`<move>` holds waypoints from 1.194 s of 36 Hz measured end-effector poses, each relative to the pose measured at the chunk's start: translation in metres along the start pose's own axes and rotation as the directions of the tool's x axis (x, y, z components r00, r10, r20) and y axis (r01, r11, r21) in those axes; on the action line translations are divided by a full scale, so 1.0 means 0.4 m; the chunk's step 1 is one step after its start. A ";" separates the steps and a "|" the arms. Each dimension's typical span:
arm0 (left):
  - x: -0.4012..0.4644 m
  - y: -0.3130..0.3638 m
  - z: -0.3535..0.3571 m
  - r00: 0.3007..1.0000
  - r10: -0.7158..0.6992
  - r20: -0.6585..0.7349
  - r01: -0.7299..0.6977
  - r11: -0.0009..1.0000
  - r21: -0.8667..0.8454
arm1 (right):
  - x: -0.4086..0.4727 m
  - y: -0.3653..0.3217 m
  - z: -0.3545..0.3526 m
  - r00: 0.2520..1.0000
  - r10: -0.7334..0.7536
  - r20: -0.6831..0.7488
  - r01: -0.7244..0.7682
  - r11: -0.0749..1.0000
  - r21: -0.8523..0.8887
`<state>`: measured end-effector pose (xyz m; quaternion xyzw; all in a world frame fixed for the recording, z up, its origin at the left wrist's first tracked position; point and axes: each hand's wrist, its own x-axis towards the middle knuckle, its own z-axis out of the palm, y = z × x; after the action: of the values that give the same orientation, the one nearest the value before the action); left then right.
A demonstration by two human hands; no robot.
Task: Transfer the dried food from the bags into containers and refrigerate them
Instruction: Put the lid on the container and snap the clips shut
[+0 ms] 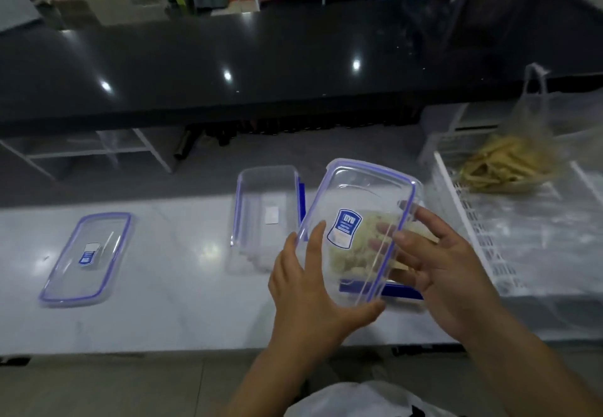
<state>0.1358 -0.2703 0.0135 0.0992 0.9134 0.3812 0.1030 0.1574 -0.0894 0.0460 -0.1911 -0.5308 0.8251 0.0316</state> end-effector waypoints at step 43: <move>0.018 0.172 0.098 0.983 0.056 0.174 0.086 0.701 -0.708 | 0.078 -0.037 -0.189 0.912 -0.079 0.403 0.350 0.662 -0.662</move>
<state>0.1463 -0.1945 0.0350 0.0786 0.6823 0.6928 0.2197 0.1528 -0.0098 0.0227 0.0226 -0.8278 0.5591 -0.0397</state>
